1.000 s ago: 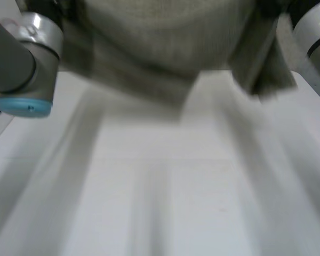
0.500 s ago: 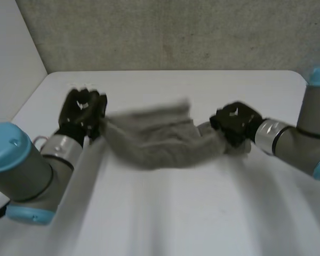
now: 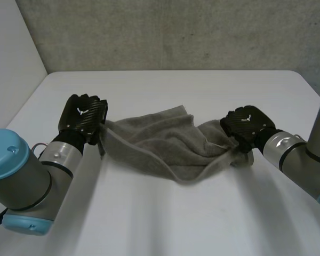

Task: Fold the towel.

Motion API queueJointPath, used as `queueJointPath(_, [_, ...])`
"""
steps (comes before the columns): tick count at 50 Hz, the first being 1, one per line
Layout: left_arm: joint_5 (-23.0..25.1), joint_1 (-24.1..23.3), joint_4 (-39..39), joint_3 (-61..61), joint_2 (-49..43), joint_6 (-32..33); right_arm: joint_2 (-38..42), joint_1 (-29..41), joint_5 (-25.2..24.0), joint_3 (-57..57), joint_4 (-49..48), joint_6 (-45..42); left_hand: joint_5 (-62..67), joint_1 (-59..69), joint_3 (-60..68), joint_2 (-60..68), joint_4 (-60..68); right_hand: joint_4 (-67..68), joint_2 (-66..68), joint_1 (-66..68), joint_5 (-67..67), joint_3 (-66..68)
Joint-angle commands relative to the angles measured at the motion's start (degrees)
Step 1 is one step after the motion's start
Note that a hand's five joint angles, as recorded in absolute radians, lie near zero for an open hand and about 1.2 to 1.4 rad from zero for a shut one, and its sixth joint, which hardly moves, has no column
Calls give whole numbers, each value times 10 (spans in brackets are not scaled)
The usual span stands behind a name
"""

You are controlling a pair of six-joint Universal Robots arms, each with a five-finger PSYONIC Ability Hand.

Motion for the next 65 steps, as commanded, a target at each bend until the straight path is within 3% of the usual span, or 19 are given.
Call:
queueJointPath(1, [0,4,0,-4,1,0,-45,0,-1,47,-40,24,117,133,103,103,102,10,7,10,9,7])
queueJointPath(18, [2,7,0,-12,-3,0,-13,-37,-13,43,24,22,117,133,103,103,102,-59,-62,-59,-60,-62])
queueJointPath(27, [3,7,0,-12,-3,0,-109,-101,-100,144,36,24,117,133,103,103,102,-105,-107,-105,-105,-107])
queueJointPath(37, [3,7,1,-12,-4,0,-145,-128,-129,222,33,26,117,133,103,103,102,-102,-104,-101,-102,-104])
queueJointPath(49, [3,7,1,-12,-5,0,-99,-127,-143,244,-26,36,117,133,103,103,102,-105,-107,-105,-105,-107])
queueJointPath(65, [3,8,1,-12,-5,0,-27,-109,-121,216,-91,38,117,133,103,103,102,-78,-80,-78,-78,-80])
